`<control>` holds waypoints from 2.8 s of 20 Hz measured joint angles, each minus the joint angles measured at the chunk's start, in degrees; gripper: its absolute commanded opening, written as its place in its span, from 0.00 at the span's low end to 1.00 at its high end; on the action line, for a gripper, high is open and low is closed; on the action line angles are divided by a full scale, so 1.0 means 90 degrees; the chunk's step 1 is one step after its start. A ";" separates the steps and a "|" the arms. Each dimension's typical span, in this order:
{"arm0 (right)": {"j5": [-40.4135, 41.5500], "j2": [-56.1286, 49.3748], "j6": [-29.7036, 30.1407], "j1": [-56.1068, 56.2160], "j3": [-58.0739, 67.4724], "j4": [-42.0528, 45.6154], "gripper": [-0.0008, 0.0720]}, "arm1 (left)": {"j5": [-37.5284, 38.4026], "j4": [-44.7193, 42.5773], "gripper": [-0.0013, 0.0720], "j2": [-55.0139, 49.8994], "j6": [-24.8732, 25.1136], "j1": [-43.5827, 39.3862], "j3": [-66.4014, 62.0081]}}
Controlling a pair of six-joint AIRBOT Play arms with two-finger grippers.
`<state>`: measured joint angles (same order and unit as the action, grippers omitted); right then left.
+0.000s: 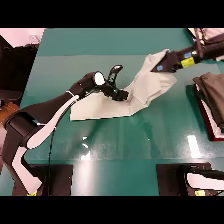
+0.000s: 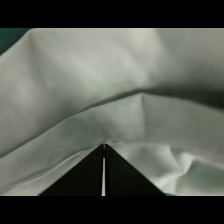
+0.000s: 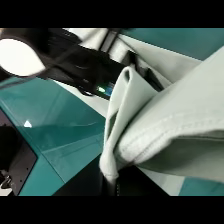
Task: Fold the shirts.
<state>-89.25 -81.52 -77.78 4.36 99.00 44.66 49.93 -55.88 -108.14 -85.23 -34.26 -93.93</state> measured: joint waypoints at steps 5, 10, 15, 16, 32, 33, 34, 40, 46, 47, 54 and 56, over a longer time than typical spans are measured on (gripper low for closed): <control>-0.0185 -0.0678 -0.0347 0.0782 0.1013 0.0153 0.04 | 0.0136 -0.0070 0.05 -0.0090 0.0112 0.0092 -0.0070; -0.0211 -0.1137 -0.0461 0.1309 0.1440 0.0325 0.04 | 0.0784 -0.0396 0.05 0.0199 0.0146 0.0731 -0.0085; 0.0238 -0.1542 -0.0457 0.1967 0.1542 0.0374 0.04 | 0.1503 -0.1452 0.05 0.1197 0.0262 0.1792 -0.0085; 0.0376 -0.1634 -0.0408 0.2120 0.1549 0.0372 0.04 | 0.1651 -0.1634 0.05 0.1433 0.0325 0.2033 -0.0085; 0.2074 -0.2429 0.0534 0.3458 0.1105 0.0843 0.77 | 0.2909 -0.2310 0.05 0.3230 0.0675 0.3840 -0.0085; 0.1919 -0.2266 0.0478 0.3240 0.0831 0.0962 0.77 | 0.2917 -0.2305 0.05 0.3232 0.0678 0.3847 -0.0078; 0.1792 -0.2064 0.0406 0.2992 0.0464 0.1052 0.77 | 0.2924 -0.2290 0.05 0.3237 0.0680 0.3854 -0.0078; 0.1880 -0.1061 0.0262 0.1384 -0.1994 0.0877 0.89 | 0.2885 -0.2152 0.05 0.3240 0.0687 0.3857 -0.0070; 0.2676 -0.1154 0.0393 0.0559 -0.3315 -0.0505 0.91 | 0.2735 -0.1919 0.05 0.3240 0.0690 0.3857 -0.0070; 0.2718 -0.1292 0.0476 0.0563 -0.3364 -0.0797 0.91 | 0.2732 -0.1902 0.05 0.3240 0.0690 0.3854 -0.0070; 0.2963 -0.2375 0.0809 0.1401 -0.2732 -0.1707 0.53 | 0.2701 -0.1838 0.05 0.3240 0.0695 0.3854 -0.0070; 0.3007 -0.2572 0.0843 0.1605 -0.2535 -0.1761 0.04 | 0.2737 -0.1838 0.05 0.3240 0.0736 0.3854 -0.0070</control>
<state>-62.19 -104.66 -70.19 18.81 76.18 28.82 74.56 -72.42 -78.98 -78.61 0.43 -94.56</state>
